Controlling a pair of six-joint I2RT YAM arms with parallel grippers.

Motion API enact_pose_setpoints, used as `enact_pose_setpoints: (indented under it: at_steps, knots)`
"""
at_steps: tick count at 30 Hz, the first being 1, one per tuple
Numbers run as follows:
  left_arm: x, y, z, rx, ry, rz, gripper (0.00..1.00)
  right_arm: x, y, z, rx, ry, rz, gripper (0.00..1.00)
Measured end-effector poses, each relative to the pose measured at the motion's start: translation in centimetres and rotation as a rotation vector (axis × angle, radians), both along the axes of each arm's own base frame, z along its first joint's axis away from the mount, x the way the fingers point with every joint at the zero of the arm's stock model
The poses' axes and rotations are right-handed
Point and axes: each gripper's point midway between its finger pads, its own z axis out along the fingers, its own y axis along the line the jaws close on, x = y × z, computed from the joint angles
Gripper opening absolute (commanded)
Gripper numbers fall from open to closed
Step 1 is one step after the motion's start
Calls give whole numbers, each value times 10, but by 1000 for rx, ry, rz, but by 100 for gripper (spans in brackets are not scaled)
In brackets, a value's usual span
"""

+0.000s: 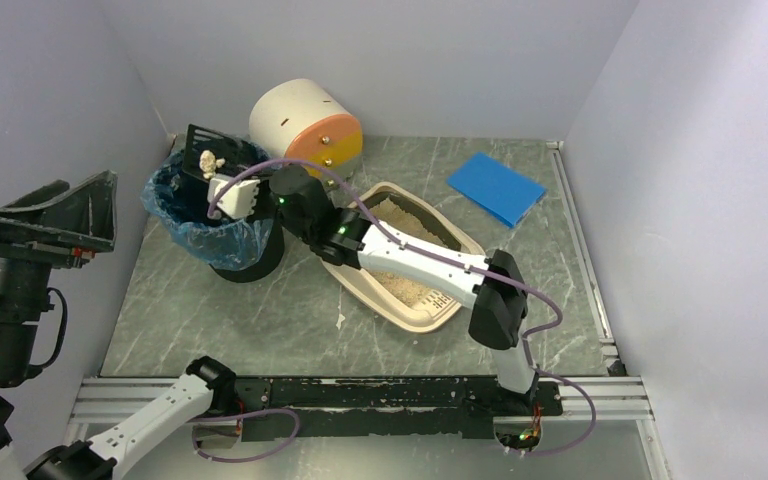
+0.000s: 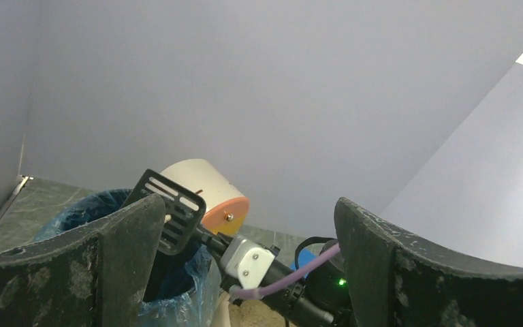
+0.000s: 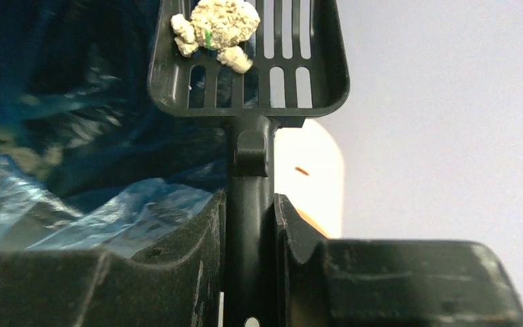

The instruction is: Clean the litter box

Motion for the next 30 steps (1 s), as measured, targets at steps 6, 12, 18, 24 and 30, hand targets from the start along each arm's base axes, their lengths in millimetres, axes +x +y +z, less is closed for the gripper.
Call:
enact_pose_setpoints:
  at_steps: [6,12,18,24,30]
  knots:
    - [-2,2,-1,-4,0,4,99,10,0,30,-101,-346,-37,0]
    - [-1,2,-2,-4,4,4,99,2,1,46,-216,-648,-52,0]
    - [0,1,-3,-1,8,5,99,-7,7,51,-347,-902,-59,0]
    - [1,0,-5,2,13,5,99,-10,16,35,-443,-1007,-35,0]
    - [1,1,-5,1,12,5,99,-16,17,36,-434,-1059,-28,0]
